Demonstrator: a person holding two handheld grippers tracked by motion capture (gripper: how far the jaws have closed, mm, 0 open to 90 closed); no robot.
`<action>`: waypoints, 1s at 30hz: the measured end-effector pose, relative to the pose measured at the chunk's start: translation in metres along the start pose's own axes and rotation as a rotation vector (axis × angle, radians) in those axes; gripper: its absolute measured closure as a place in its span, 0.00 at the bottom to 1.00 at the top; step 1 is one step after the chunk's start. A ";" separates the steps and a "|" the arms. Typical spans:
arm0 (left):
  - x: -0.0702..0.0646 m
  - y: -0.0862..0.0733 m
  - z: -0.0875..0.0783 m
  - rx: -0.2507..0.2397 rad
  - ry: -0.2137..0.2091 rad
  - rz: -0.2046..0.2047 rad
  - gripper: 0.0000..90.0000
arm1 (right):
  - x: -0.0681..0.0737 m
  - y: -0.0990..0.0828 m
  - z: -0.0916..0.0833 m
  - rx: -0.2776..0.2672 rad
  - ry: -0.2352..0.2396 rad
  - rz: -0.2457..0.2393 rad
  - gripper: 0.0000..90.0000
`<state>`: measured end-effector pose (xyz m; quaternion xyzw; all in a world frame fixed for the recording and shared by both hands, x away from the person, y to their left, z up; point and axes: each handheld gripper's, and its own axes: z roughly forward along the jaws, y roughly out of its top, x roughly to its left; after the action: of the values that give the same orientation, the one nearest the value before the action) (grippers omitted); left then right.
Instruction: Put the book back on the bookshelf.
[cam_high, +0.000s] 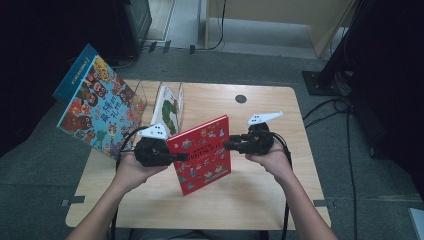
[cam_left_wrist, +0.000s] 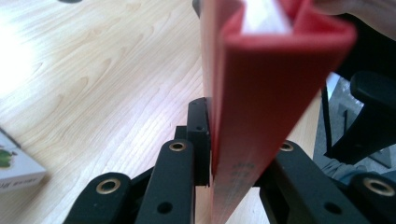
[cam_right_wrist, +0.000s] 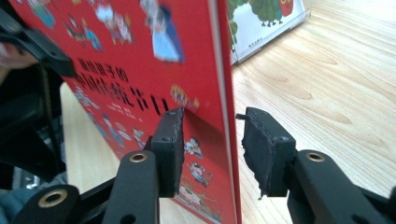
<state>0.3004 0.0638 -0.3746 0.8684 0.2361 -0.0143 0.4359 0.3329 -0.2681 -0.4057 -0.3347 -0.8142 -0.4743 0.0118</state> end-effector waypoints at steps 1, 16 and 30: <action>-0.001 0.001 0.000 0.011 0.004 -0.004 0.88 | 0.000 -0.002 0.003 0.004 0.010 -0.012 0.62; 0.008 0.053 0.001 0.201 -0.020 -0.076 0.87 | 0.008 -0.009 0.017 -0.032 0.031 -0.056 0.61; 0.017 0.046 -0.025 0.142 0.006 -0.131 0.89 | -0.010 -0.053 -0.001 -0.051 -0.157 -0.109 0.57</action>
<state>0.3301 0.0664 -0.3285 0.8798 0.2921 -0.0570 0.3707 0.3106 -0.2914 -0.4492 -0.3262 -0.8172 -0.4673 -0.0862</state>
